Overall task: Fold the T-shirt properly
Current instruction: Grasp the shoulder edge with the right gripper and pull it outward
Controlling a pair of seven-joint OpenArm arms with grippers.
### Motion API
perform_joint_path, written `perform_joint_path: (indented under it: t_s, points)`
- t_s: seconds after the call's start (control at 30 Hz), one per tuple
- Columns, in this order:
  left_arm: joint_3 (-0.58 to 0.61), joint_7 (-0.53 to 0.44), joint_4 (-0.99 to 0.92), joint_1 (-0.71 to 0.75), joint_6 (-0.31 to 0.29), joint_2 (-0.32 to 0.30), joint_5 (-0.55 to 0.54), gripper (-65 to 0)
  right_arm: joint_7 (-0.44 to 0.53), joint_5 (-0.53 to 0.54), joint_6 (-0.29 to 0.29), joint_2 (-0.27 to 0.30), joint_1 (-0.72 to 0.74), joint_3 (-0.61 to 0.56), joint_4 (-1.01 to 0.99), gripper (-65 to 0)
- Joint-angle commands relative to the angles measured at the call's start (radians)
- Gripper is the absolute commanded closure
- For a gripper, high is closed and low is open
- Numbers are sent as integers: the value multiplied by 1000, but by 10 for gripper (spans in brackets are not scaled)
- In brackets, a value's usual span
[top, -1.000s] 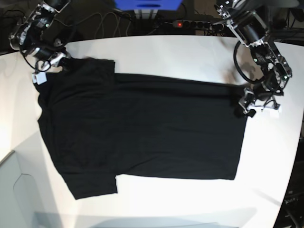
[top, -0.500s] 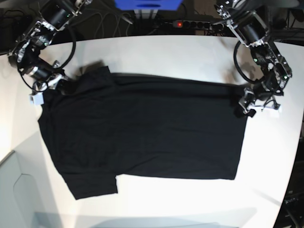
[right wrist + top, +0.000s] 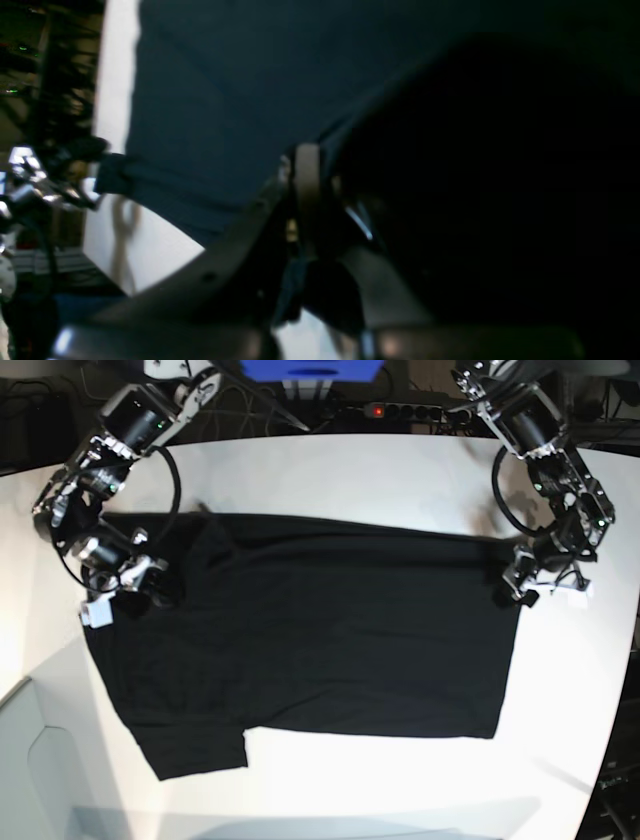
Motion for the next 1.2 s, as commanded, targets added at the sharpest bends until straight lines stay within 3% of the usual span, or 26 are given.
perform_joint_path:
  t_s: [0.0, 0.27, 0.6, 1.17]
  points:
    - [1, 11, 4, -5, 9, -10, 18, -486, 15, 24, 8, 2, 27, 0, 11, 0]
    - [1, 11, 4, -5, 9, -10, 18, -486, 15, 18, -5, -21, 87, 0, 6, 0]
    - [1, 11, 4, -3, 9, -10, 18, -486, 15, 19, -7, -14, 116, 0, -192, 0]
    - [1, 11, 4, 12, 8, -10, 16, -486, 71, 19, -7, -21, 162, 2, -201, 0]
